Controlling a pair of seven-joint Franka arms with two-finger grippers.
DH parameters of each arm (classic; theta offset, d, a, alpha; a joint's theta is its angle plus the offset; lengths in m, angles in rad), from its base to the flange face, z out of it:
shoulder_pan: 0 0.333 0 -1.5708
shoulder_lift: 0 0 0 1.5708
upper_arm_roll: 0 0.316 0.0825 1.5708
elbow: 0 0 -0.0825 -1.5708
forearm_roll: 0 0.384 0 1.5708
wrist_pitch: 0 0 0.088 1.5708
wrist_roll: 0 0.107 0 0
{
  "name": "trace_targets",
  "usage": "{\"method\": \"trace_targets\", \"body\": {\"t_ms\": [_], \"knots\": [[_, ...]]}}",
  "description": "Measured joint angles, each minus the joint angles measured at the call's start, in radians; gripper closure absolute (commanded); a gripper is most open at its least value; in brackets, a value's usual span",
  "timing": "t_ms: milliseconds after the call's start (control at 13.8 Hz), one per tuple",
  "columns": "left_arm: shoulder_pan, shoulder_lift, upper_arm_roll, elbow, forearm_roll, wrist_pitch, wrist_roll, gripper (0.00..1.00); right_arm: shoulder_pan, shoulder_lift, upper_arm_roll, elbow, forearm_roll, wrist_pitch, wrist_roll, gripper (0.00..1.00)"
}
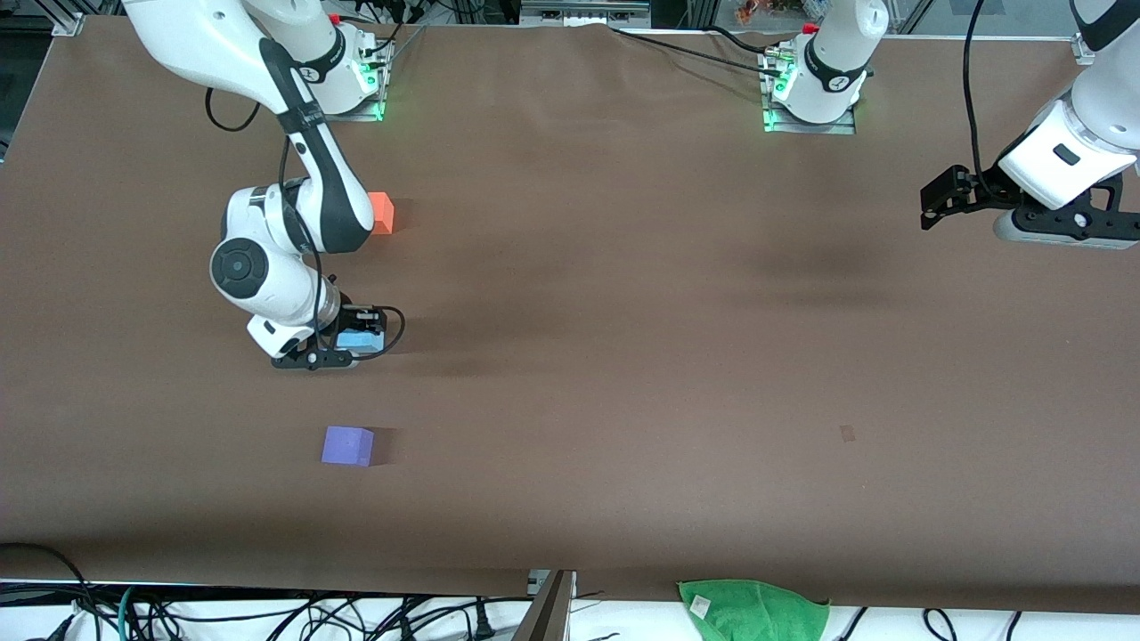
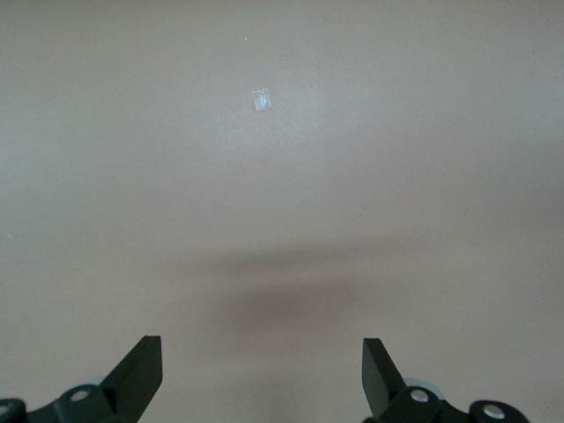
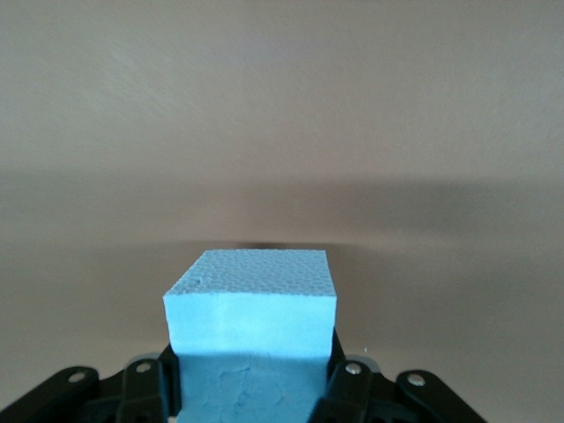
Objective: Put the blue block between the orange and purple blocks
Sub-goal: 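Carry the cube with the right gripper between the orange and purple cubes, then lower the cube and open the right gripper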
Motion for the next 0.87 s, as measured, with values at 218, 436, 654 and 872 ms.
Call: {"method": "trace_targets", "body": {"t_ms": [218,436,654,872], "knots": [[0.000,0.000,0.000,0.000,0.000,0.000,0.000,0.00,-0.004,0.000,0.000,-0.041,0.041,0.041,-0.007,0.95],[0.000,0.000,0.000,0.000,0.000,0.000,0.000,0.00,-0.004,0.008,0.000,-0.046,0.058,0.068,-0.025,0.59],[-0.001,0.000,0.000,0.000,0.000,0.000,0.000,0.00,-0.004,0.024,0.001,-0.050,0.060,0.081,-0.049,0.02],[-0.001,0.000,0.000,0.000,0.000,0.000,0.000,0.00,-0.004,0.021,0.001,-0.046,0.060,0.084,-0.055,0.01]]}}
